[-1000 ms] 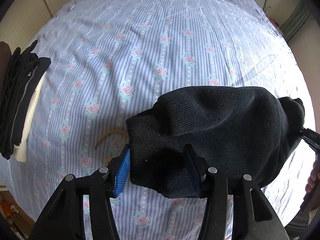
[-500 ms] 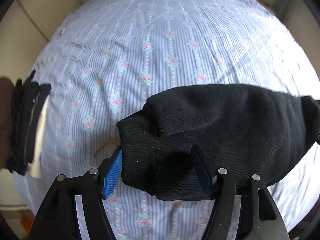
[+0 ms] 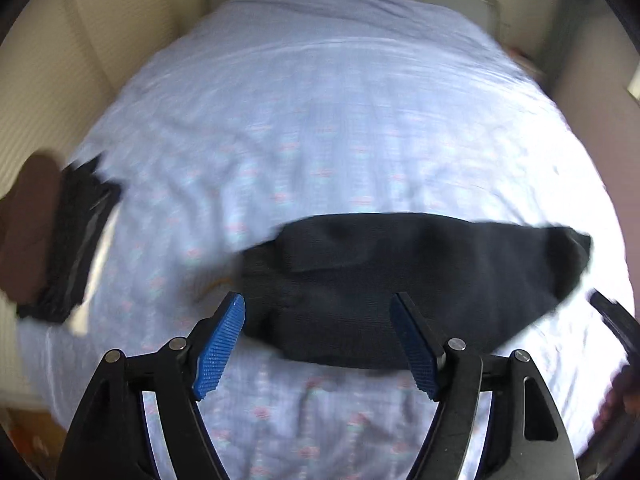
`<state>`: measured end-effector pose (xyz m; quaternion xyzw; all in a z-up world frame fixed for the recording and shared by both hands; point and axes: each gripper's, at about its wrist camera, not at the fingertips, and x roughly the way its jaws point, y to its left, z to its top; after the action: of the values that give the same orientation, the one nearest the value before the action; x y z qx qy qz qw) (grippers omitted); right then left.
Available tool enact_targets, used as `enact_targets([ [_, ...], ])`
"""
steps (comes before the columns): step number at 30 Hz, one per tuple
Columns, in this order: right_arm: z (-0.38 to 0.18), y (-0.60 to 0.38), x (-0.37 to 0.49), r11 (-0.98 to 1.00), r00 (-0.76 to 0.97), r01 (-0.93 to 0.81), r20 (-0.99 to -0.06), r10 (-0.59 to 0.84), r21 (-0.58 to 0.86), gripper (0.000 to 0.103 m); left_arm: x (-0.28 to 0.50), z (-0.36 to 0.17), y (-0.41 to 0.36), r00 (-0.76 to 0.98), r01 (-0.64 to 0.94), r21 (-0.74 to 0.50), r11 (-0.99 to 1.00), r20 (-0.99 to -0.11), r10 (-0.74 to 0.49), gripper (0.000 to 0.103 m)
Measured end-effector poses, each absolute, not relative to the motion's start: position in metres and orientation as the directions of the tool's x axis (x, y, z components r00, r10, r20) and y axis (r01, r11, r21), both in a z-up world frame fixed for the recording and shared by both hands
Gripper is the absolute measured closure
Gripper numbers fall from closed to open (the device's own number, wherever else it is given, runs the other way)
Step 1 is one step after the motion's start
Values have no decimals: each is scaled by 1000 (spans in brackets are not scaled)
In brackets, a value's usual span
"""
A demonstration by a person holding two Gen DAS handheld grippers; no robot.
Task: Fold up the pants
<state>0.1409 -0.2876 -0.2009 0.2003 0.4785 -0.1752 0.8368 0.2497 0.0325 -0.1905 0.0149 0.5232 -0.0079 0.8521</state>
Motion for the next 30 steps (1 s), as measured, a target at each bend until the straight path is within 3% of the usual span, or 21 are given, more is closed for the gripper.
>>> enact_targets([
  [8, -241, -359, 159, 768, 497, 536, -867, 49, 351, 30, 263, -215, -83, 365, 387, -123, 914, -889, -275, 59],
  [13, -254, -368, 178, 782, 512, 476, -850, 127, 403, 30, 278, -249, -155, 287, 523, -98, 847, -915, -283, 70],
  [18, -278, -373, 210, 777, 486, 447, -849, 206, 444, 31, 293, -308, -164, 183, 503, -7, 864, -976, -114, 79],
  [21, -295, -379, 223, 747, 489, 434, -828, 274, 503, 31, 303, -320, -139, 134, 419, -96, 903, -977, -165, 80],
  [23, -305, -383, 230, 739, 490, 421, -818, 303, 526, 31, 311, -324, -123, 118, 355, -127, 926, -977, -179, 96],
  [24, -309, -384, 232, 739, 491, 414, -814, 311, 532, 29, 316, -326, -114, 104, 318, -152, 936, -976, -194, 99],
  [27, -316, -387, 239, 714, 493, 413, -798, 346, 565, 27, 324, -330, -96, 63, 242, -240, 940, -963, -262, 98],
  [30, -318, -384, 253, 697, 500, 401, -779, 377, 594, 27, 323, -329, -99, 66, 263, -206, 943, -971, -230, 98],
])
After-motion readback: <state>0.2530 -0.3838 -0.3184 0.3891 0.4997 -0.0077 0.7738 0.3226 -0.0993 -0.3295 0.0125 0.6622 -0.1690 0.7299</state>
